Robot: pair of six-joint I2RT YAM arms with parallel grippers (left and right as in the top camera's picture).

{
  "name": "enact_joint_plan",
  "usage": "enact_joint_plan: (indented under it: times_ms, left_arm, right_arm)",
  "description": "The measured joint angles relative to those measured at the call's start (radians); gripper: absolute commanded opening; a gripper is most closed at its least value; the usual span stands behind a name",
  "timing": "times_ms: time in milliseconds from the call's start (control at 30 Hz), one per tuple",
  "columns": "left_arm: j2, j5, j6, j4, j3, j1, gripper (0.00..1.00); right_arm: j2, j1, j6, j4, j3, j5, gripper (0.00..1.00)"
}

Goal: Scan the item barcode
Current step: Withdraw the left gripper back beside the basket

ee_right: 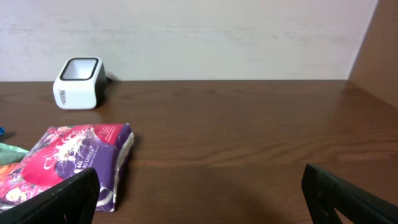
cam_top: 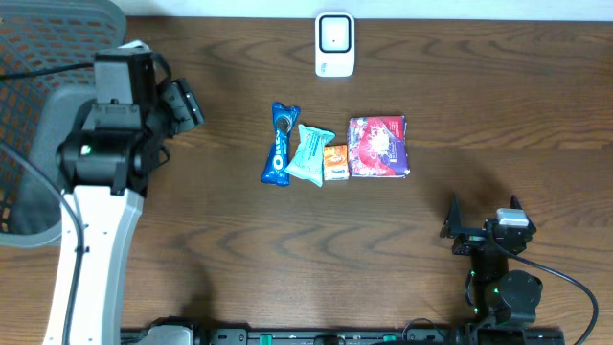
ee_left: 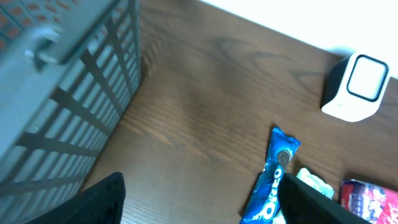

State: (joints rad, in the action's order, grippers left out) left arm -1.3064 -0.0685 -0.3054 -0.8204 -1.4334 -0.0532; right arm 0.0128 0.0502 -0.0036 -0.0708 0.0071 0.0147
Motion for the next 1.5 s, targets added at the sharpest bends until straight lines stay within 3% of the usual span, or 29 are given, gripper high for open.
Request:
enact_joint_plan:
  times_ms: [33, 433, 900, 1033, 1267, 1500]
  left_arm:
    - [0.019, -0.003, 0.003, -0.002, 0.000, 0.000, 1.00]
    - [0.066, -0.010, 0.000, -0.222, 0.000, 0.000, 0.98]
    - [0.066, -0.010, 0.000, -0.230, 0.000, 0.000, 0.98]
    - [0.066, -0.010, 0.000, -0.230, 0.000, 0.000, 0.98]
    - [0.066, -0.011, 0.000, -0.230, 0.000, 0.000, 0.98]
    - [0.066, -0.010, 0.000, -0.231, 0.000, 0.000, 0.98]
  right_arm:
    - [0.000, 0.000, 0.000, 0.000, 0.000, 0.000, 0.99]
    - [0.000, 0.000, 0.000, 0.000, 0.000, 0.000, 0.99]
    - [0.000, 0.000, 0.016, 0.021, 0.000, -0.011, 0.99]
    - [0.000, 0.000, 0.161, 0.067, 0.000, -0.153, 0.99]
    - [0.000, -0.001, 0.518, 0.094, 0.000, -0.608, 0.99]
    - [0.000, -0.001, 0.680, 0.123, 0.000, -0.735, 0.99]
